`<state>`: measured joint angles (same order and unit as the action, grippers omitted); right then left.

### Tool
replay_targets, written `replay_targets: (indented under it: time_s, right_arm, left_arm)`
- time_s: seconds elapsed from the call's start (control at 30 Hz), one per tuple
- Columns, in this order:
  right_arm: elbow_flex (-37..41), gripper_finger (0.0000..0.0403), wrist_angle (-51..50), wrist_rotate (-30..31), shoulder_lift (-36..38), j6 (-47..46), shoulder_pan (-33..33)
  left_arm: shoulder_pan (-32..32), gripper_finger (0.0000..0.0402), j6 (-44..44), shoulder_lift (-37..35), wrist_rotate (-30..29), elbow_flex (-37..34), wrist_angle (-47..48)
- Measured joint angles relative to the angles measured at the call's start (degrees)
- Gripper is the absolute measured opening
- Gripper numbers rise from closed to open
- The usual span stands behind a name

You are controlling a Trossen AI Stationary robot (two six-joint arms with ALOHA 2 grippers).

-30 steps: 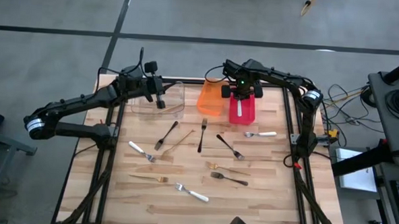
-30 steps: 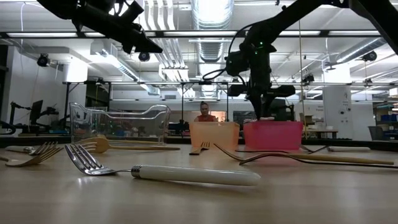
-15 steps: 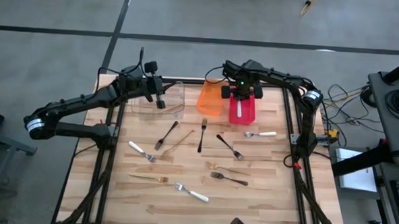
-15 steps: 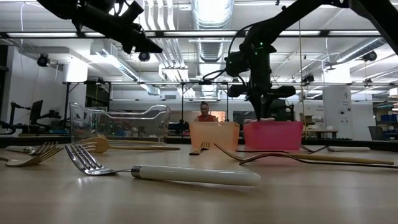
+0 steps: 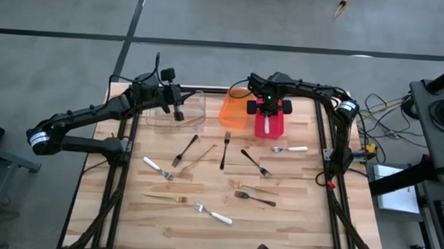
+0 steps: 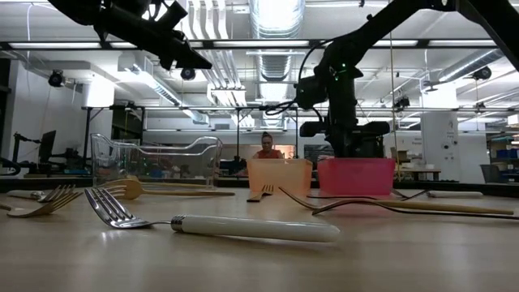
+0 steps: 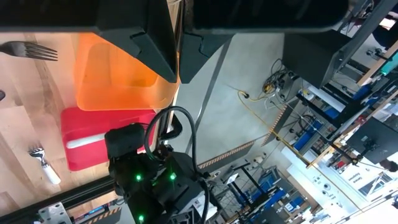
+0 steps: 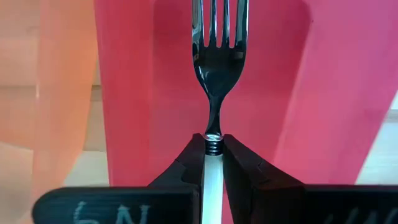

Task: Sort silverware by color (type)
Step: Put the white fork into the red bin

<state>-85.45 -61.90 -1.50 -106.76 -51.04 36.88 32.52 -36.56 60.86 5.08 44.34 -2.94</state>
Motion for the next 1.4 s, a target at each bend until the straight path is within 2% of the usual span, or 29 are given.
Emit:
replay_targets:
  time_s: [0.27,1.4]
  right_arm:
    - [2.28,0.0025,2.67,-0.02,0.0,0.01,0.0]
    - [3.54,0.0025,5.58,-0.11,0.02,-0.86,-0.26]
  left_arm:
    - [0.01,0.0001,0.0,0.0,0.0,0.0,0.0]
    - [0.01,0.0001,0.0,0.0,0.0,0.0,0.0]
